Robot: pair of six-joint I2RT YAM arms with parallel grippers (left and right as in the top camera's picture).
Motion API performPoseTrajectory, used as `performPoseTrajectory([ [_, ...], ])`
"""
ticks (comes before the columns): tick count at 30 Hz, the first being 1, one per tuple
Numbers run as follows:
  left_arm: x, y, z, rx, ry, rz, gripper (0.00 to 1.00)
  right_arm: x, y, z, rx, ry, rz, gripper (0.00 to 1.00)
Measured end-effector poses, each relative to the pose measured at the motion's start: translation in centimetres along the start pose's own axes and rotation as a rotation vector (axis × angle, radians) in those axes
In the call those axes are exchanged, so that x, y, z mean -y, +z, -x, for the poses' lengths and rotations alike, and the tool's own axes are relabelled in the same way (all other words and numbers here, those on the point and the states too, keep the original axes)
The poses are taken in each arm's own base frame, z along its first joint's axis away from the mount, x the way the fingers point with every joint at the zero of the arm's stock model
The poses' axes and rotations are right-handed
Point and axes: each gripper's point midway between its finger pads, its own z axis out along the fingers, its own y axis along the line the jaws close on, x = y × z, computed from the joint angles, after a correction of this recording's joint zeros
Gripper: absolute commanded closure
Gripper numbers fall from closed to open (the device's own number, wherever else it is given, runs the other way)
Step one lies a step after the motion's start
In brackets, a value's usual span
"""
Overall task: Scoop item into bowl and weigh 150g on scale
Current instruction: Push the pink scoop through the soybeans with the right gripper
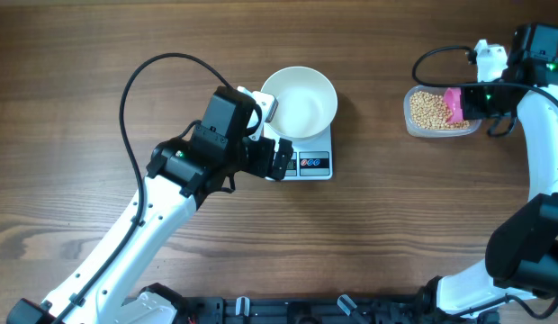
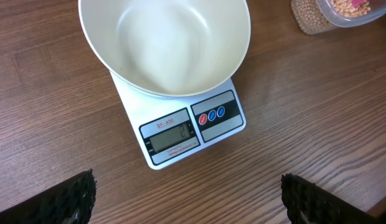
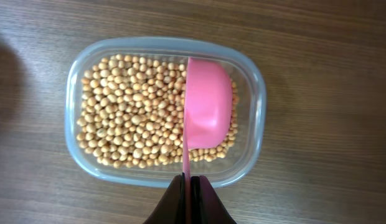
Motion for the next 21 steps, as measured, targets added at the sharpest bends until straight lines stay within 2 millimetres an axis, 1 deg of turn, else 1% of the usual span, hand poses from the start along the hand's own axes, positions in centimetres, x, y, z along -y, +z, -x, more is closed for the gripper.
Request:
performPoseTrajectory([
  [6, 0.0, 0.0, 0.0, 0.000, 0.000, 0.000, 0.00, -0.8, 0.0, -0.3, -0.008, 0.003, 0.044, 0.96],
  [13, 0.0, 0.0, 0.0, 0.000, 0.000, 0.000, 0.00, -2.0, -0.1, -0.2, 0.002, 0.007, 0.113, 0.96],
  [21, 0.0, 0.0, 0.0, 0.000, 0.000, 0.000, 0.00, -2.4, 0.0, -0.3, -0.003, 0.010, 0.139, 0.96],
])
